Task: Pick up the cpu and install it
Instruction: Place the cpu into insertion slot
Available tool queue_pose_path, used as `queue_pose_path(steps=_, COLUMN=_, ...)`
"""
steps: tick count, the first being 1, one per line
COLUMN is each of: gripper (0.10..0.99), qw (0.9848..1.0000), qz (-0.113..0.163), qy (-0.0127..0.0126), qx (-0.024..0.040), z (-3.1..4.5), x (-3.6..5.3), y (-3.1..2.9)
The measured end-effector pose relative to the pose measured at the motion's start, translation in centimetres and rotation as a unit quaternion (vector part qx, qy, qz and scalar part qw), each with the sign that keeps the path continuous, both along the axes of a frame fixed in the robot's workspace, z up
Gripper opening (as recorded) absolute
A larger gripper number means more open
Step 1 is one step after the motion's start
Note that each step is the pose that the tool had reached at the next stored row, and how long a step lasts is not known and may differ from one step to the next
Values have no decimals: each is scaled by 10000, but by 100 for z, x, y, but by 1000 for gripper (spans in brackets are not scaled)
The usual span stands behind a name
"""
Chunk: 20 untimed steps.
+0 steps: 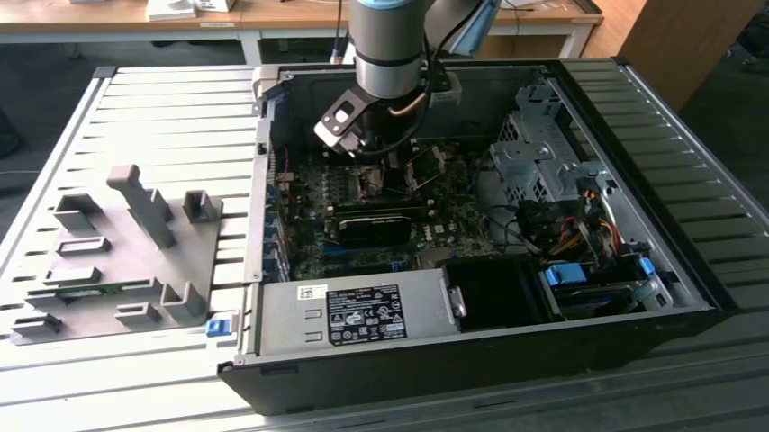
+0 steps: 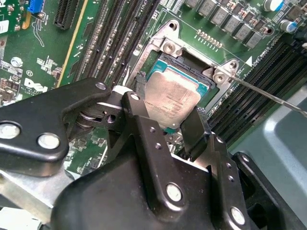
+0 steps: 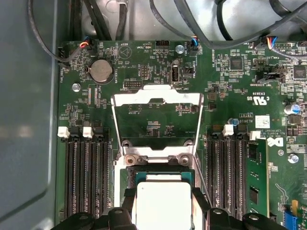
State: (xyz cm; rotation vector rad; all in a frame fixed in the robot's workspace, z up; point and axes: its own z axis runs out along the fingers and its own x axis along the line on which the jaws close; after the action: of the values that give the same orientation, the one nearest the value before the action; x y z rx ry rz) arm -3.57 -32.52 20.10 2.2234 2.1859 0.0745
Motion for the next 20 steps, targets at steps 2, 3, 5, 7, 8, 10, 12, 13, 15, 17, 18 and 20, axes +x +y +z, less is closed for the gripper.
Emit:
queue_pose_path(steps=2, gripper=541, qw=10000, qz=32, qy=0, qx=-1, z=-3, x=0, y=6)
queue_pose_path(steps=3, gripper=541, qw=10000, qz=32, qy=0, qx=-1, z=-4, x=0, y=11)
queue_pose_path(steps=5, gripper=541, qw=10000, qz=33, qy=0, qx=0, z=-6, x=0, y=25)
queue_pose_path(steps=7, gripper=541, qw=10000, qz=33, qy=0, qx=0, z=-12, x=0, y=36)
queue_pose_path(steps=8, gripper=541, qw=10000, qz=33, qy=0, qx=1, z=-16, x=0, y=38)
queue_pose_path(steps=10, gripper=541, qw=10000, qz=34, qy=1, qx=0, z=-24, x=0, y=39)
queue_pose_path(steps=12, gripper=541, qw=10000, qz=33, qy=1, qx=0, z=-32, x=0, y=39)
queue_pose_path(steps=13, gripper=541, qw=10000, qz=33, qy=1, qx=0, z=-37, x=0, y=39)
queue_pose_path(steps=15, gripper=541, qw=10000, qz=33, qy=1, qx=0, z=-46, x=0, y=39)
queue_pose_path(steps=17, gripper=541, qw=10000, qz=34, qy=1, qx=0, z=-55, x=0, y=39)
queue_pose_path(steps=18, gripper=541, qw=10000, qz=33, qy=1, qx=0, z=-59, x=0, y=39)
queue_pose_path(steps=20, gripper=541, qw=10000, qz=33, qy=1, qx=0, z=-67, x=0, y=39)
